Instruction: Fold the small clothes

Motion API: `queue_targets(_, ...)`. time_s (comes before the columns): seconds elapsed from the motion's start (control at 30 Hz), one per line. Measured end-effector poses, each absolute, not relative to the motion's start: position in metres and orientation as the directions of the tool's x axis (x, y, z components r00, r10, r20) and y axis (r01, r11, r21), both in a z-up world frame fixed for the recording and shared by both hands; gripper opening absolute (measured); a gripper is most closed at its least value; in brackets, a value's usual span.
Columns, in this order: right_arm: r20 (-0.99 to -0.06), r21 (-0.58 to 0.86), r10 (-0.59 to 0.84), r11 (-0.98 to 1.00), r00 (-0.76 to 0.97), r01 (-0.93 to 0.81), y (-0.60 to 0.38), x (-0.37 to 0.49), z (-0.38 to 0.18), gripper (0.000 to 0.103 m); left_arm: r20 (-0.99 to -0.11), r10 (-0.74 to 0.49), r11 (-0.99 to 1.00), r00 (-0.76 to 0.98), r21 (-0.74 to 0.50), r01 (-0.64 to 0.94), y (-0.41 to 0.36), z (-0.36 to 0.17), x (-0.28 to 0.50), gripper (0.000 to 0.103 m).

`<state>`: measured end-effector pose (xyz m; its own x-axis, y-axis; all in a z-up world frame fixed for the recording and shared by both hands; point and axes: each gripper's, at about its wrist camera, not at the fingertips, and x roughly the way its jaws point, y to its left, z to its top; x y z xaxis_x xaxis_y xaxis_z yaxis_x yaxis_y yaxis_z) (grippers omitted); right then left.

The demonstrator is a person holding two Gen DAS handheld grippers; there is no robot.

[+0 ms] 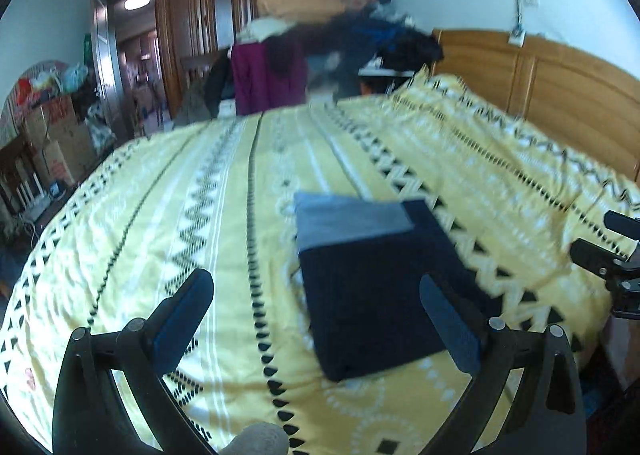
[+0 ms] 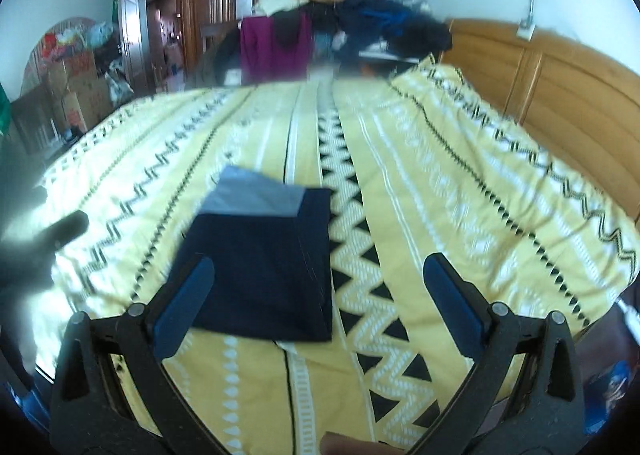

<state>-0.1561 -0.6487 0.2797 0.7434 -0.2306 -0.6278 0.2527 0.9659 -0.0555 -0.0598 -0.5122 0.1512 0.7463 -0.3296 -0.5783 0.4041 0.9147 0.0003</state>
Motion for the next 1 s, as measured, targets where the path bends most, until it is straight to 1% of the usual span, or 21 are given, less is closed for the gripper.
queue_targets(0.07, -0.627, -0.049, -0.238, 0.962, 0.741, 0.267, -0.643, -0.154, 0.291, 0.103, -0.545, -0.343, 0.914, 0.765, -0.004, 0.406, -0.513, 0.174, -0.066, 0.103)
queue_targets(0.17, -0.627, -0.033, -0.236, 0.96, 0.743, 0.278, -0.643, -0.149, 0.3, 0.103, -0.499, -0.327, 0.922, 0.803, 0.017, 0.386, -0.512, 0.203, -0.074, 0.103)
queue_targets(0.3, -0.639, -0.005, -0.222, 0.958, 0.736, 0.285, -0.643, -0.152, 0.301, 0.103, -0.476, -0.302, 0.93, 0.826, 0.044, 0.366, -0.51, 0.225, -0.081, 0.103)
queue_targets(0.6, -0.655, -0.002, -0.204, 0.963, 0.727, 0.269, -0.64, -0.157, 0.301, 0.103, -0.497, -0.285, 0.936, 0.82, 0.038, 0.349, -0.504, 0.224, -0.09, 0.103)
queue_targets(1.0, -0.666, 0.007, -0.192, 0.965, 0.721, 0.263, -0.637, -0.153, 0.301, 0.103, -0.512, -0.294, 0.93, 0.807, 0.041, 0.365, -0.51, 0.217, -0.09, 0.103)
